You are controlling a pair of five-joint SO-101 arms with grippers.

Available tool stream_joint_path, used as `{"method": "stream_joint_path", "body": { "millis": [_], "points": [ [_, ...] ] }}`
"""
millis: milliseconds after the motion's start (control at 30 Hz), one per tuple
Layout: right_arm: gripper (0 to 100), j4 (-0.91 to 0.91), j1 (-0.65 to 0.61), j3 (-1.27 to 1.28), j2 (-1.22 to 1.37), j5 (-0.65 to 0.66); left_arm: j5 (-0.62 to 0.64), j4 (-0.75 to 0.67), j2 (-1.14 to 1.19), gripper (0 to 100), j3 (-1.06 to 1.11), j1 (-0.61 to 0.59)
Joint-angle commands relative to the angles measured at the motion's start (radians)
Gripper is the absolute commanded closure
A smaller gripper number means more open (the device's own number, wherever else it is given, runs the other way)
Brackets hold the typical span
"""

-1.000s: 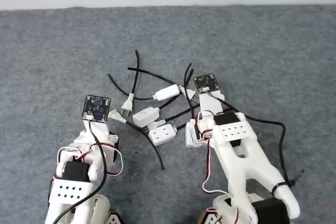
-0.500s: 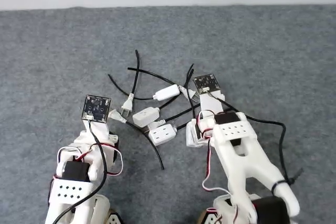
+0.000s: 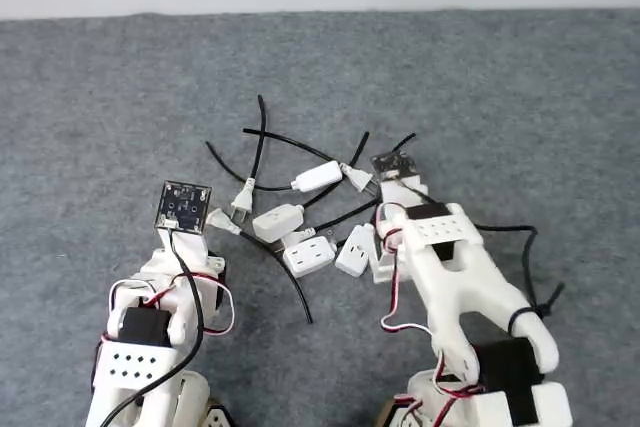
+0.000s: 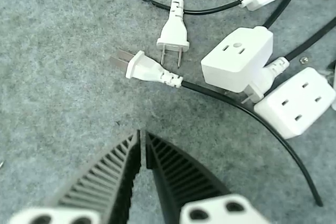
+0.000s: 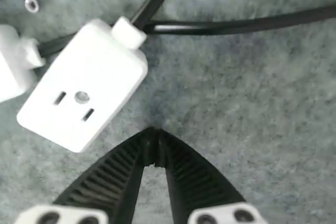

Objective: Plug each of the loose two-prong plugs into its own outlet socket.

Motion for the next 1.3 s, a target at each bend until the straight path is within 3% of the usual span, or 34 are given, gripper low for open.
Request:
{"method": "stream_joint_path", "body": {
  "millis": [0,133,367,967,1133,1267],
  "points": [
    [99.0,0.025,0.025,-0.041,-0.099,-0.032,-0.008,-0.014,-0.006,98,-0.013,0.008],
    [97.8,0.021,-0.025,-0.034,-0.147,-0.075,-0.008,-0.015,-0.006,98,-0.013,0.008],
    [84.2,-0.012,-0.15,-0.058,-0.145,-0.222,-0.008,-0.015,-0.009,98,-0.013,0.008],
    [83.6,-0.105,-0.222,-0.071,-0.137,-0.305,-0.008,-0.017,-0.011,98,-0.013,0.008],
    [83.6,-0.156,-0.252,-0.106,-0.007,-0.305,-0.008,-0.017,-0.011,98,-0.013,0.008],
    [83.6,-0.065,-0.252,-0.218,0.104,-0.307,-0.008,-0.017,-0.011,98,-0.013,0.008]
  ]
}}
